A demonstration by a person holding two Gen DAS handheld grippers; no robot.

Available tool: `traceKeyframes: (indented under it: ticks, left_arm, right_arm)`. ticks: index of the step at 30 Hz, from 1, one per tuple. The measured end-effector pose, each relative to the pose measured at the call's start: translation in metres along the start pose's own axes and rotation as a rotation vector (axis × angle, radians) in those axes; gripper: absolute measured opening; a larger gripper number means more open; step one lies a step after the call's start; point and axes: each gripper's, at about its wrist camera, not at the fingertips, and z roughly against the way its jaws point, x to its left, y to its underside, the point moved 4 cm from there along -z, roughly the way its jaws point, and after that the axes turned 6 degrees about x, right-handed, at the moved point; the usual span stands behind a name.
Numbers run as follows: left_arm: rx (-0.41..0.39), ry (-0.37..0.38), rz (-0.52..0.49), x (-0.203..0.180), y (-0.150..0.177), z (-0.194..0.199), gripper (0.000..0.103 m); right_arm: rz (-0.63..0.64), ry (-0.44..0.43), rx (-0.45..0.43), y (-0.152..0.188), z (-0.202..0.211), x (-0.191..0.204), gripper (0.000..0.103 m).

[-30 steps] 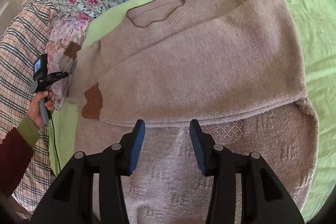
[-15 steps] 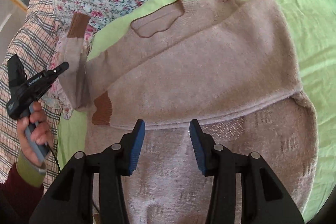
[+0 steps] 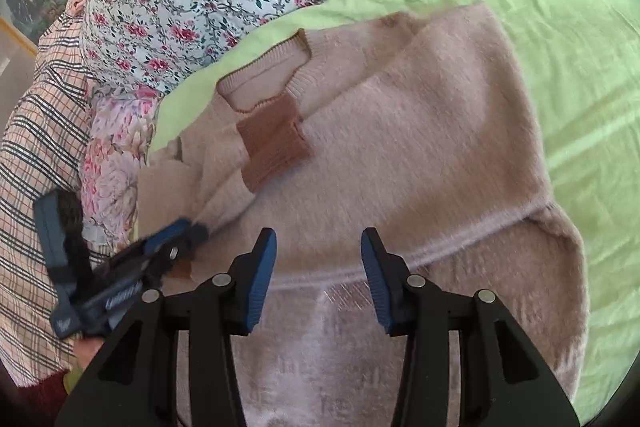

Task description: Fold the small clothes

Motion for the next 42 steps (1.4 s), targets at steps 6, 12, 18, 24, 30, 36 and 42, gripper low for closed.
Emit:
traceKeyframes:
  ticks: [6, 12, 18, 24, 30, 36, 42]
  left_arm:
    - [-0.008, -0.11, 0.184, 0.076, 0.034, 0.038, 0.06]
    - [0.049, -0.196, 0.366, 0.154, 0.056, 0.026, 0.06]
    - [0.022, -0.231, 0.4, 0.169, 0.032, 0.016, 0.06]
    - [0.006, -0.267, 0.467, 0.18, 0.032, 0.014, 0.061]
    - [0.015, -0.3, 0.437, 0.166, 0.043, 0.016, 0.06]
    - [0.015, -0.282, 0.468, 0.164, 0.047, 0.018, 0.06]
    - [0.003, -0.253, 0.464, 0.169, 0.053, 0.02, 0.06]
  right_arm:
    - [-0.061, -0.075, 0.006, -0.031, -0.045, 0.013, 0.046]
    - [-0.107, -0.1, 0.035, -0.046, -0.089, 0.024, 0.045]
    - [-0.021, -0.2, -0.142, -0.058, -0.01, 0.053, 0.009]
    - [-0.07, -0.095, -0.254, -0.039, 0.061, -0.007, 0.009]
    - [-0.128, 0.004, -0.155, -0.015, 0.042, -0.052, 0.009]
    - [-0.134, 0.122, 0.044, 0.001, 0.024, -0.063, 0.013]
    - [0.143, 0.006, 0.023, -0.013, 0.044, 0.024, 0.06]
